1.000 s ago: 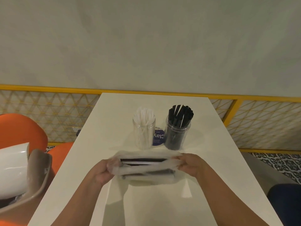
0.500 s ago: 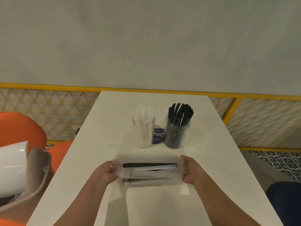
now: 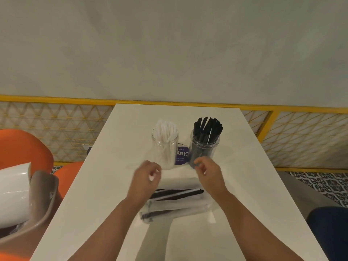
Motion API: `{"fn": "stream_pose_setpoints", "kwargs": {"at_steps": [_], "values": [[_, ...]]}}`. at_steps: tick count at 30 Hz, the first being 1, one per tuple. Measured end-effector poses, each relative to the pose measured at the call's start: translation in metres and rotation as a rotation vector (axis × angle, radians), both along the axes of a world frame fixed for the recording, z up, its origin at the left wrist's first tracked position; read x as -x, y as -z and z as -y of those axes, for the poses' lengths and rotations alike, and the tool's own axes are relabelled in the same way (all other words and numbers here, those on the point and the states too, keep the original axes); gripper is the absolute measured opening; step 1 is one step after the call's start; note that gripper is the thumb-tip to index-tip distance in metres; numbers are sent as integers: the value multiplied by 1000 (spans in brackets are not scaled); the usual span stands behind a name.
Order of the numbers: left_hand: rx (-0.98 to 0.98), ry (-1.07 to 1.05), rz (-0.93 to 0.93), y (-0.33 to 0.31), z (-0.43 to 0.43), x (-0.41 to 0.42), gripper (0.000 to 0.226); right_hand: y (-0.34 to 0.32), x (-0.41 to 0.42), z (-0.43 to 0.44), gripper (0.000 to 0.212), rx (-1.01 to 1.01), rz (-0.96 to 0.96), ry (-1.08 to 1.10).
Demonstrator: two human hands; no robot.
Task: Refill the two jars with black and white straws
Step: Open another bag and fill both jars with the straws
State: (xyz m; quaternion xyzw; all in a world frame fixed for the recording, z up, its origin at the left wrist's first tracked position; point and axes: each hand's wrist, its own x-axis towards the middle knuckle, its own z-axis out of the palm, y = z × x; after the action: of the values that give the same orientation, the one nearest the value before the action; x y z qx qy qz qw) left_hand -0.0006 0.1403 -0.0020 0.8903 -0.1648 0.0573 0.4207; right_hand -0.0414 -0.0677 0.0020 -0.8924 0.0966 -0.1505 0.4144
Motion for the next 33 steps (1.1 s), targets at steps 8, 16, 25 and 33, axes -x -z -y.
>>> {"fn": "stream_pose_setpoints", "kwargs": {"at_steps": [8, 16, 25, 33], "values": [[-396, 268, -219, 36, 26, -4, 50, 36, 16, -4, 60, 381, -442, -398], [-583, 317, -274, 48, 33, -7, 51, 50, 27, -4, 122, 585, -510, -380], [-648, 336, -338, 51, 43, -13, 50, 56, 30, -2, 133, 429, -480, -296], [-696, 408, -249, 54, 42, -8, 43, 43, 24, 8, 134, 134, -480, -243]]}}
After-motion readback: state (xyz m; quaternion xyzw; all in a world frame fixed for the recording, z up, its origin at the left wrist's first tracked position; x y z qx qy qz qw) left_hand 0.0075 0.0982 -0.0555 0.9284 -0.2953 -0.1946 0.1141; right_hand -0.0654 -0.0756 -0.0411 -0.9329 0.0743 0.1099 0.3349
